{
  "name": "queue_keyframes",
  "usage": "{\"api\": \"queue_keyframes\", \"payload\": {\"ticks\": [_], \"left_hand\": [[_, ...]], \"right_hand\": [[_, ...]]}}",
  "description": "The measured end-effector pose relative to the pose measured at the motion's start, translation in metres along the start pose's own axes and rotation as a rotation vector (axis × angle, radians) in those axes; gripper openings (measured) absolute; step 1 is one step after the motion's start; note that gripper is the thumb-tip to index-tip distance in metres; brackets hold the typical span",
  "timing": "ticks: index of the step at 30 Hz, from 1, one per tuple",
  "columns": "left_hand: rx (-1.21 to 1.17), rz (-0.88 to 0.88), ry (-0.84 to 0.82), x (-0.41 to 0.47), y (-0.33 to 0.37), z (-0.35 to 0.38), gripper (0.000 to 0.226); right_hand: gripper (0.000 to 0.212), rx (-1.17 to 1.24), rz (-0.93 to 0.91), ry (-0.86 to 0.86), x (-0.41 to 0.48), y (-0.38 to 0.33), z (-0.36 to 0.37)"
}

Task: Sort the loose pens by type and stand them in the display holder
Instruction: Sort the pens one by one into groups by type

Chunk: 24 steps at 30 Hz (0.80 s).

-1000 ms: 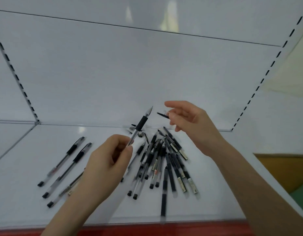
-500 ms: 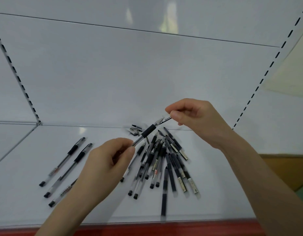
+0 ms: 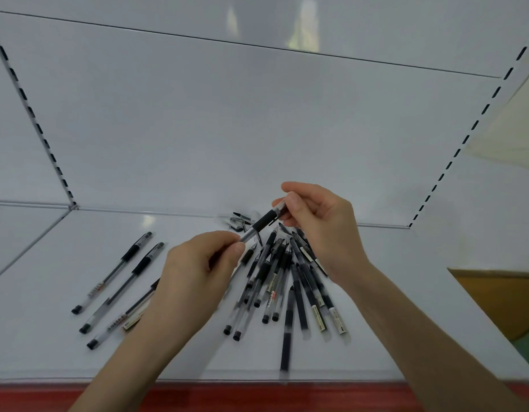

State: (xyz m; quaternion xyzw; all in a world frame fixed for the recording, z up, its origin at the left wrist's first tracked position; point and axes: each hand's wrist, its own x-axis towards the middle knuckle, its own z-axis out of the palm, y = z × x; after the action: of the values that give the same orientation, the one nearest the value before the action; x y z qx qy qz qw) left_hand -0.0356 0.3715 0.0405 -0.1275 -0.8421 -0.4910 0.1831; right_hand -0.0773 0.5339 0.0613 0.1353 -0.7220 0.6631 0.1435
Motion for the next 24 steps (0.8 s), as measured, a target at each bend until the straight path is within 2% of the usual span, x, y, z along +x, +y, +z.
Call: {"api": "queue_keyframes", "payload": {"ticks": [5,8,11,14,17,19,21,24], "left_hand": [[0.013,-0.036,0.005,0.001,-0.010,0.001,0.030],[0.155,-0.061,-0.014,0.002,-0.027,-0.002,0.018],[0.340,-0.108,0.036,-0.001,-0.051,-0.012,0.008],[0.524,-0.235,0.084,-0.007,-0.073,-0.024,0.019],[0.708,-0.322,0.071,-0.014,-0.084,-0.033,0.020],[0.762,-0.316,0.061,-0.016,-0.086,-0.034,0.014],[0.782,-0.233,0.062,-0.017,-0.085,-0.033,0.010],[0.676,-0.116,0.018,-0.017,-0.066,-0.019,0.013]], "right_hand": [[0.017,0.014,0.002,-0.062,0.002,0.008,0.000],[0.017,-0.060,0.052,-0.169,0.008,0.021,0.000],[0.023,-0.203,0.083,-0.162,0.015,0.040,-0.006],[0.021,-0.465,0.045,-0.189,0.024,0.055,-0.014],[0.018,-0.630,0.011,-0.227,0.033,0.064,-0.016],[0.017,-0.711,0.004,-0.264,0.039,0.067,-0.013],[0.016,-0.769,0.007,-0.297,0.046,0.071,-0.008],[0.017,-0.810,0.014,-0.323,0.057,0.075,0.000]]}}
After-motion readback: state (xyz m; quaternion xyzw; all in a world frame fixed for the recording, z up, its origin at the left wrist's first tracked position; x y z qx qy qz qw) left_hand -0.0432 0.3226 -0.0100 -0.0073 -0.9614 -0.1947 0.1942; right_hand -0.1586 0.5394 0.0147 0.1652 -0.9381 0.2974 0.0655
